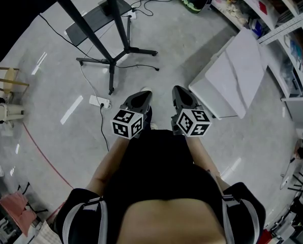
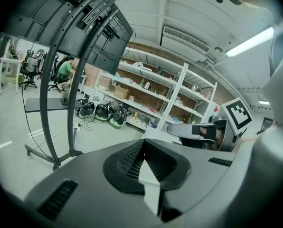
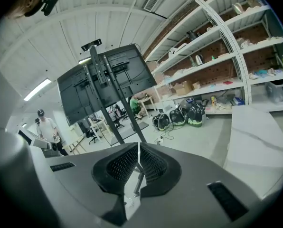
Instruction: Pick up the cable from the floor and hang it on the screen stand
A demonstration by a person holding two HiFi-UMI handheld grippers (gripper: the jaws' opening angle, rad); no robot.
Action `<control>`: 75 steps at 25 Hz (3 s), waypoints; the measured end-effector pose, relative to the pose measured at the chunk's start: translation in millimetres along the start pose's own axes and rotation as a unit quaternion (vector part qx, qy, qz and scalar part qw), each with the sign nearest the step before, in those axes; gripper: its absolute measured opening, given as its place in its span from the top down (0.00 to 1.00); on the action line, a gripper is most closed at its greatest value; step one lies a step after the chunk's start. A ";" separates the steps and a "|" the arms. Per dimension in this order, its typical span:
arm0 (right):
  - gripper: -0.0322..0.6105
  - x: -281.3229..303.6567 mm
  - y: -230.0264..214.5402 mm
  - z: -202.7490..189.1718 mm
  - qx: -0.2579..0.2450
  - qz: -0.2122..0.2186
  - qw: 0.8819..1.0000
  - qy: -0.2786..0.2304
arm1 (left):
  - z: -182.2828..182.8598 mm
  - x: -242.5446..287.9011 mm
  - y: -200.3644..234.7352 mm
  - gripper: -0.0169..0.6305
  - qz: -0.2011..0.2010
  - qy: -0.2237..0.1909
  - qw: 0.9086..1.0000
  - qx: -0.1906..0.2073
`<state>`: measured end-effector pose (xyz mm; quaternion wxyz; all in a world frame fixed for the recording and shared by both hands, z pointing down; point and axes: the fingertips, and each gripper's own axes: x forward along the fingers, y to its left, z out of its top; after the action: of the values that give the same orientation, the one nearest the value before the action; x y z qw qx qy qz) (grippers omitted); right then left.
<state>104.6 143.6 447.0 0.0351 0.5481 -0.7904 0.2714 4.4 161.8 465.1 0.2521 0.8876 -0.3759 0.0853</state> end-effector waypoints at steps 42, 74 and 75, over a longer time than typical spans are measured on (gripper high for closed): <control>0.91 242.2 -51.5 133.1 0.031 -0.033 0.999 -0.007 | 153.0 195.3 155.0 0.96 -0.090 0.030 0.995 0.017; 0.91 285.2 -132.7 153.0 0.002 0.035 0.998 0.056 | 167.1 286.6 167.9 0.96 -0.058 0.039 0.997 0.022; 0.91 286.8 -133.8 150.3 0.014 0.040 0.997 0.057 | 164.3 289.3 168.0 0.96 -0.056 0.040 0.997 0.020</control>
<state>145.7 -203.4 472.7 0.0620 0.5000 -0.8045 0.3144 82.0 -202.1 487.1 0.2533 0.9080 -0.3135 0.1144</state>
